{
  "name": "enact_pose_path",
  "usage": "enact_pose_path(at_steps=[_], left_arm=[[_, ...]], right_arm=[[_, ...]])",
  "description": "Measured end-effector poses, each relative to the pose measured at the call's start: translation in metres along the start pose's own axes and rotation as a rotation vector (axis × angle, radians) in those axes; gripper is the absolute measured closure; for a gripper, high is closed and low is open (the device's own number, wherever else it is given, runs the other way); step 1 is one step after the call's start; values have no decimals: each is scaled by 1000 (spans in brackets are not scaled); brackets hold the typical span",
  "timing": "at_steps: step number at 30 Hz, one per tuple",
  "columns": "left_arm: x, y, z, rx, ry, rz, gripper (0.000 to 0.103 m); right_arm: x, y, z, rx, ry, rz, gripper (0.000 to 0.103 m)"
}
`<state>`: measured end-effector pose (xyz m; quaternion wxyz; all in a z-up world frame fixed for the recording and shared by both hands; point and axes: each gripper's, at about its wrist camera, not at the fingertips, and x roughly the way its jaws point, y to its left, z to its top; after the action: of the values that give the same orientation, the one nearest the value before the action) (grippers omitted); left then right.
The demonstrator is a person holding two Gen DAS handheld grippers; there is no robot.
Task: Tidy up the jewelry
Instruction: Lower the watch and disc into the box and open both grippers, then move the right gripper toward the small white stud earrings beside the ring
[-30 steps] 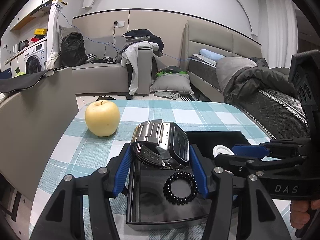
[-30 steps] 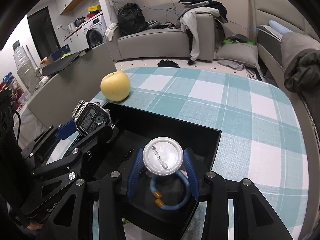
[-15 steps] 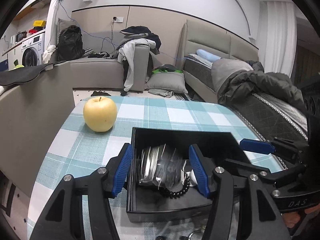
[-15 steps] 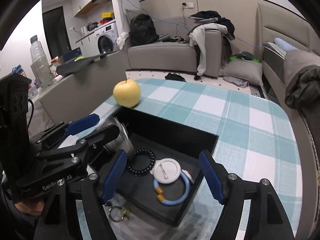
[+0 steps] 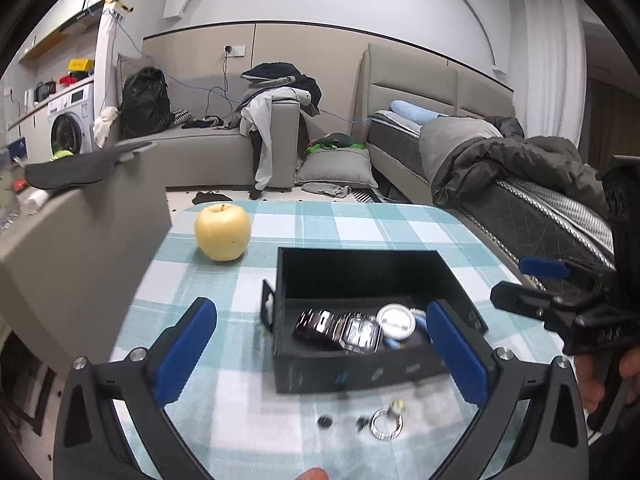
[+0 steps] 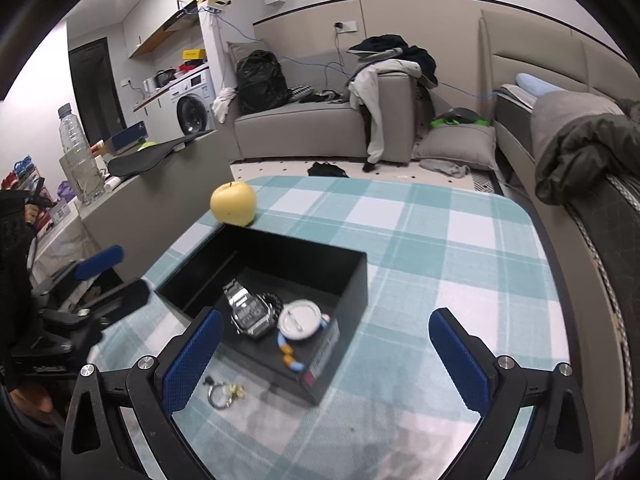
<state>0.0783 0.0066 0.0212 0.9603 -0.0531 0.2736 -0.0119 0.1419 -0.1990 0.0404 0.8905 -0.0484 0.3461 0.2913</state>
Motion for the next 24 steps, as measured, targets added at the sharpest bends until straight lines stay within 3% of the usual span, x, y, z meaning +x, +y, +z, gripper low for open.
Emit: enact_pose_path(at_steps=[14, 24], left_arm=[[-11, 19, -23, -45, 63, 42, 1], [-5, 26, -43, -59, 136, 40, 1]], right_arm=[[-25, 14, -33, 10, 53, 9, 0], [-3, 2, -54, 36, 112, -46, 0]])
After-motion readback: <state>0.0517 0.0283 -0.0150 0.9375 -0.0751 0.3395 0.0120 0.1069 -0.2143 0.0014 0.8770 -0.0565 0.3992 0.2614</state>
